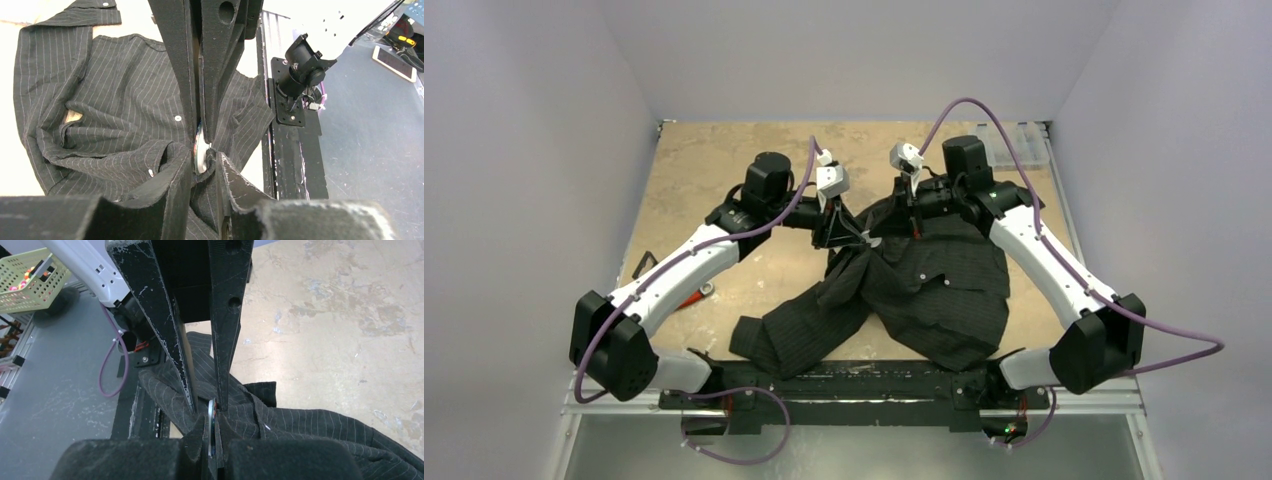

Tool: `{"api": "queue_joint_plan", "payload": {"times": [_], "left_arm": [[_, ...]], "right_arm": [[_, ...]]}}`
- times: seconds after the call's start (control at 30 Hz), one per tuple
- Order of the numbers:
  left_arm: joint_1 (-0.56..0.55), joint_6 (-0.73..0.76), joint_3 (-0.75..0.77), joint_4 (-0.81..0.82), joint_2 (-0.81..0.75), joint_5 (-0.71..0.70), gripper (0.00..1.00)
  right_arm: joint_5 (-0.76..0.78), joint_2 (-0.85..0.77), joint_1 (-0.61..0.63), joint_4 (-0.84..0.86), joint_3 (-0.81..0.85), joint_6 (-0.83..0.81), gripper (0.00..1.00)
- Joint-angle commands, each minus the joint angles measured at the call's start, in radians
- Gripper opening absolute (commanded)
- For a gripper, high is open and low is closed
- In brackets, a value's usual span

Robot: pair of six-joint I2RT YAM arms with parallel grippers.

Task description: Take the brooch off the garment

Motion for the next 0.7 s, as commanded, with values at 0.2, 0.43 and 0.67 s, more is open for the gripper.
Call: {"api": "queue_joint_plan", "payload": {"times": [0.2, 0.43, 0.67], "left_arm": [[-0.009, -0.005, -0.002, 0.033, 0.021, 0.015, 0.17], [-0.006, -0.105, 0.012, 0.061, 0.032, 0.006, 0.00], [0.053, -0.350, -0.073, 0.287, 0.008, 0.026, 0.00]], "right_arm": [[-0.056, -0.031, 0.006, -0.007, 0.057, -0.039, 0.00], [-0.068, -0.044, 0.009, 0.005, 0.050, -0.053, 0.00], [-0.038, -0.073, -0.049, 0.001, 0.023, -0.002, 0.63]]}}
